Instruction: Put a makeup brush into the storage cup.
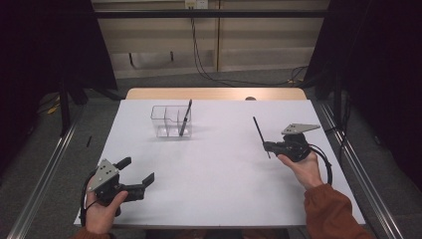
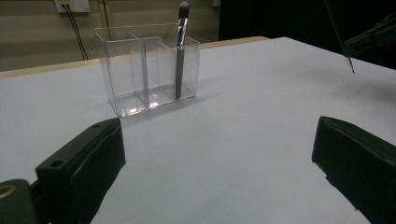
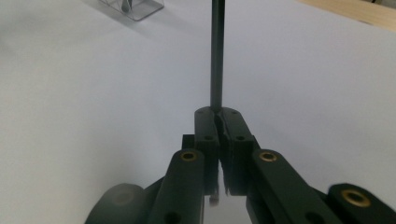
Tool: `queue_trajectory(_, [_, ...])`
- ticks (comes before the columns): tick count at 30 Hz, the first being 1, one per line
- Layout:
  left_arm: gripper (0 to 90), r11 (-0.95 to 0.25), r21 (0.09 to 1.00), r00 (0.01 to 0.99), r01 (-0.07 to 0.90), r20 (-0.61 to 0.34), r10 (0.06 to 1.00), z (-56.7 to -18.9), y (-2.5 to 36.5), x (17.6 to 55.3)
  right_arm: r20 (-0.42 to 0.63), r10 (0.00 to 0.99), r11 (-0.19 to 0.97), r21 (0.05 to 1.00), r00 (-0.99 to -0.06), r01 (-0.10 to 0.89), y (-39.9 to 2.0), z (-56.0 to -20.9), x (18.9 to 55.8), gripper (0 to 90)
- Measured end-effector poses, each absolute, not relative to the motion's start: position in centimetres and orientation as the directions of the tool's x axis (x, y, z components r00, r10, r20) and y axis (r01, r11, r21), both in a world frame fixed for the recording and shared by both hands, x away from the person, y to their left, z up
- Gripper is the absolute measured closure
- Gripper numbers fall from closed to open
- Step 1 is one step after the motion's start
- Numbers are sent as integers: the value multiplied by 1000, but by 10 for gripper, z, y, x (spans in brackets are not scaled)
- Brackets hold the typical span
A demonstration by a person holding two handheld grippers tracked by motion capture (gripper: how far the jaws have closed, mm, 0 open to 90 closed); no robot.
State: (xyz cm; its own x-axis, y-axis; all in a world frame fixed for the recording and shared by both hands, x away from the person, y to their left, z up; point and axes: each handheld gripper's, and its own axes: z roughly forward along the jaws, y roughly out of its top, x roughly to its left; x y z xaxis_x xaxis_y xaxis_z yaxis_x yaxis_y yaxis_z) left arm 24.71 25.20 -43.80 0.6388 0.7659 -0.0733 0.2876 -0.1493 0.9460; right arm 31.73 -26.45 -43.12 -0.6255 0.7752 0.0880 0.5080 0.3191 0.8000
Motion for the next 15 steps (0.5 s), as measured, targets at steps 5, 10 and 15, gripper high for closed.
queue_trajectory(5, [25,-152,947,644,283,-70,762,-438,253,247,121,758,282,825,-641,489,-267,-429,315,869])
queue_trajectory(10, [25,-151,947,646,284,-72,760,-438,253,247,141,731,274,835,-668,477,-266,-427,310,869])
queue_trajectory(15, [20,-147,948,647,281,-75,759,-437,252,246,160,689,274,845,-707,459,-255,-422,306,869])
